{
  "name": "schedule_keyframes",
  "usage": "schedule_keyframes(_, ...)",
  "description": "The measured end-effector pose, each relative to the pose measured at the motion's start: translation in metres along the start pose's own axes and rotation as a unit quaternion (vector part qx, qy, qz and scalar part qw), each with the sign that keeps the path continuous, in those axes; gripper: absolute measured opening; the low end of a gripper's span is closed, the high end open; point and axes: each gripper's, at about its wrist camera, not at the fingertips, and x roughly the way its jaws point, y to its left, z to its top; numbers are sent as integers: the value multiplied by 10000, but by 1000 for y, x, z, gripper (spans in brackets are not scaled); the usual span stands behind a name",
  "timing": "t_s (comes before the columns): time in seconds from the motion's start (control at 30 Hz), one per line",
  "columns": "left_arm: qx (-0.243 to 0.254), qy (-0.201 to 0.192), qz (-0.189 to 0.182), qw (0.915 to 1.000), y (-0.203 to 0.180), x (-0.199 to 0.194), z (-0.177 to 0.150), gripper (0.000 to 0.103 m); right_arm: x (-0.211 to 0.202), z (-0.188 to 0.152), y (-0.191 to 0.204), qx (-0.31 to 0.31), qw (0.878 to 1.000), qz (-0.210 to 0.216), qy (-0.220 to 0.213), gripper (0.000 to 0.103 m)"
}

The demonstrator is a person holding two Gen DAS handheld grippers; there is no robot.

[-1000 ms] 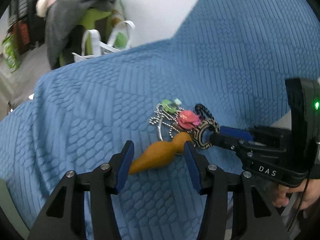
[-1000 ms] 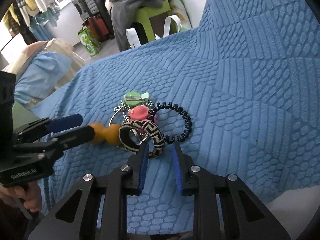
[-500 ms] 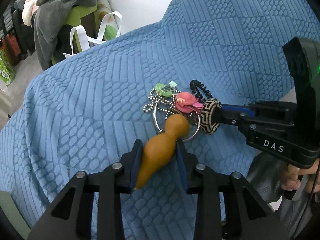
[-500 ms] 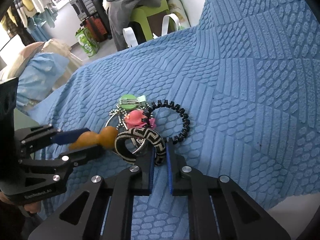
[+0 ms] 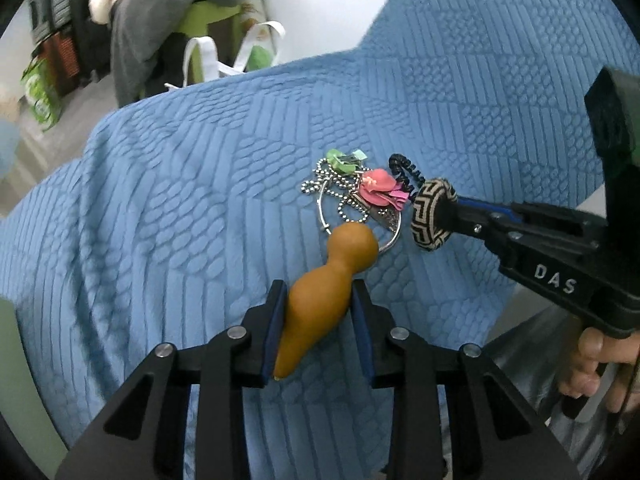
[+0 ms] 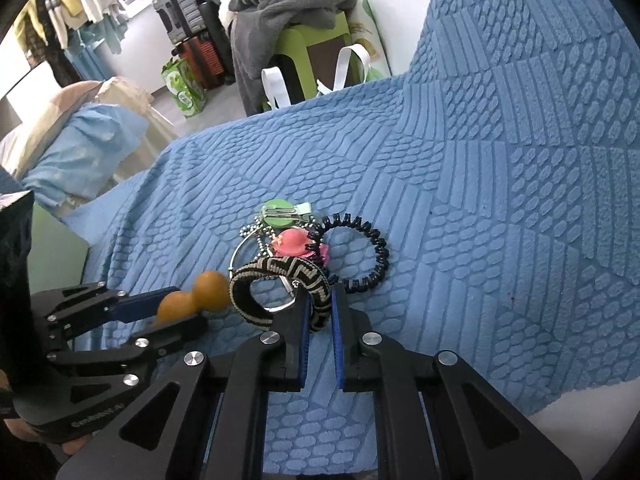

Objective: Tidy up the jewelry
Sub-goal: 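Grasp the orange gourd pendant with the left tool while the right tool grasps the woven bangle, then lift the gourd pendant and woven bangle and carry both over the green box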

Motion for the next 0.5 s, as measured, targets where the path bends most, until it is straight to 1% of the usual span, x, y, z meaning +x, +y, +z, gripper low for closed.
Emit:
schedule_keyframes(0.1,-130,-36,79,9999,1,-5,-3,33,-1,-1,4,-97,9999,-37,-2,7)
schedule_keyframes(0.23,-513,-133,94,9985,7,-16,-8,33,-3,-2,8,-206,9998,-80,-14,7)
schedule_keyframes(0.5,-894,-262,263,9953,12,-37,-26,33,-12,-9,15,-330,9993,-145,-40,7)
